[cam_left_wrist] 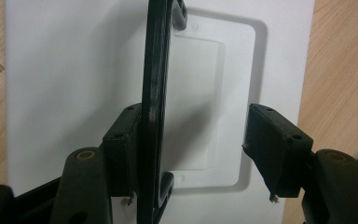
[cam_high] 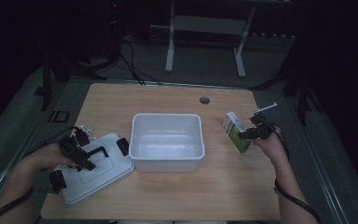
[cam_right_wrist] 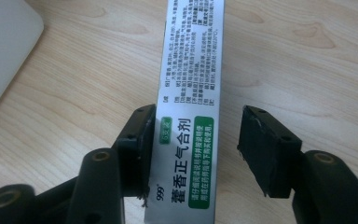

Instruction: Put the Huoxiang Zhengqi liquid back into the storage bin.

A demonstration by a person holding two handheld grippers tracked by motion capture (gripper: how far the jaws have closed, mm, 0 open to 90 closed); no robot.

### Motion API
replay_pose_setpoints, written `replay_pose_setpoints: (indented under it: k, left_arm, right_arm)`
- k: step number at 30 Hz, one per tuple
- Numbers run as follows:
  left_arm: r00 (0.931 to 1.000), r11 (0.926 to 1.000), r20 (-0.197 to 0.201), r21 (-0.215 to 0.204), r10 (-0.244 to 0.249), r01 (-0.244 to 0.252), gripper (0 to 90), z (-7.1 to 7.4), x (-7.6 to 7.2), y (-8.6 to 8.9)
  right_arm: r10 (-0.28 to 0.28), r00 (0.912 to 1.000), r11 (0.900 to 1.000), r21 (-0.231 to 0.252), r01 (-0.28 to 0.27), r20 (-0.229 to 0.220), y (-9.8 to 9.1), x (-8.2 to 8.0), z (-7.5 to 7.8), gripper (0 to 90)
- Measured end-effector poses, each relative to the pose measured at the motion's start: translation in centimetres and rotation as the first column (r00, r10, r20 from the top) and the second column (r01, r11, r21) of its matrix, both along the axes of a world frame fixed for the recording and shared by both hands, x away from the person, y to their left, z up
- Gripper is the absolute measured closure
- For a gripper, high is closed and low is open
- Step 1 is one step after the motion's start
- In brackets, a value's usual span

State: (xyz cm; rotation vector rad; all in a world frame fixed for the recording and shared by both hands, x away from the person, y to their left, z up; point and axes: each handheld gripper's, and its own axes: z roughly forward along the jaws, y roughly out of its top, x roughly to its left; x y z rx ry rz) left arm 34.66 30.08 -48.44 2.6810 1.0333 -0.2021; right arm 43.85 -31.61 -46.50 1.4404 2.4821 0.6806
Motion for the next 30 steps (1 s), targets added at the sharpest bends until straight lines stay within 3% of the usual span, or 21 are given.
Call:
replay_pose_setpoints:
  k: [11, 18, 30]
  left_arm:
    - [1.0000, 1.0000, 0.004, 0.004, -0.004, 0.004, 39.9, 0.0, 0.0, -0.1]
    - [1.0000, 1.0000, -0.005, 0.003, -0.001, 0.001, 39.9, -0.3, 0.0, -0.1]
    - [0.9998, 1.0000, -0.018, 0.000, 0.001, -0.001, 40.0, -0.3, 0.1, -0.2]
  right_arm:
    - [0.023, 0.9971, 0.9981, -0.055, -0.027, -0.072, 1.0, 0.4, -0.7, 56.9]
    - [0.023, 0.9967, 0.9939, -0.106, -0.031, -0.078, 1.4, 0.5, -0.6, 61.6]
    - [0.034, 0.9982, 0.9945, -0.098, -0.039, -0.050, 0.5, 0.0, 0.4, 63.1]
